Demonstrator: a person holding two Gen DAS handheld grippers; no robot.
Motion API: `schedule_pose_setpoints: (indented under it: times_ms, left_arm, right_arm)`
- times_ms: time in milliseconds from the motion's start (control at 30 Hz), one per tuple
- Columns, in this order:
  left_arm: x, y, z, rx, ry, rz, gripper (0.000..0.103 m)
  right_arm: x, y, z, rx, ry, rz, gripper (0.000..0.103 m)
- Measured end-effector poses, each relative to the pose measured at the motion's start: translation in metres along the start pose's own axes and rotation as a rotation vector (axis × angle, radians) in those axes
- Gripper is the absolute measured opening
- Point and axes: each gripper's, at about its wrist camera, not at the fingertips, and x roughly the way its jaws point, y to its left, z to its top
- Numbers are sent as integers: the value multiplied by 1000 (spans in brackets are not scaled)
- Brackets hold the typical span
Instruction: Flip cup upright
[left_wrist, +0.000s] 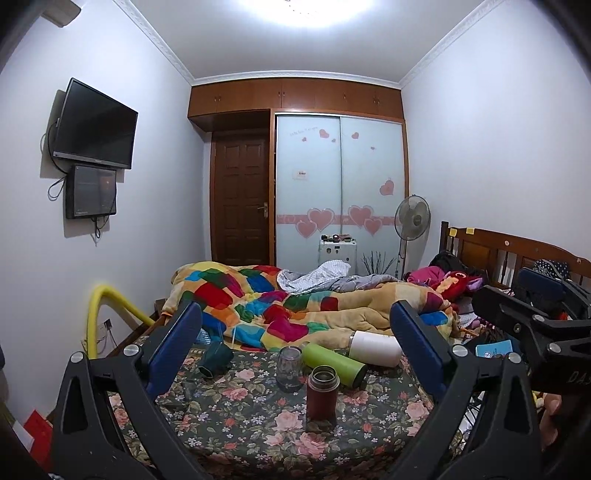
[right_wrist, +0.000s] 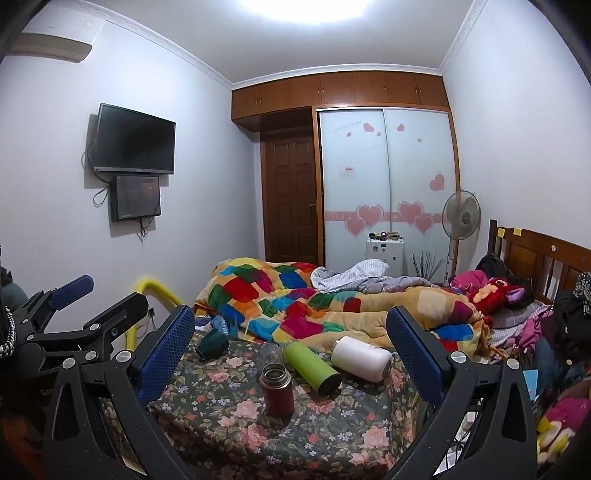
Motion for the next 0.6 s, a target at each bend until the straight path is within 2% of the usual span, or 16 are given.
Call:
schedule_pose_setpoints:
  times_ms: [600]
  left_arm:
    - [5,0,-1,-1,10,-4,103]
  right_arm:
    - [1,0,1,1,8,2,103]
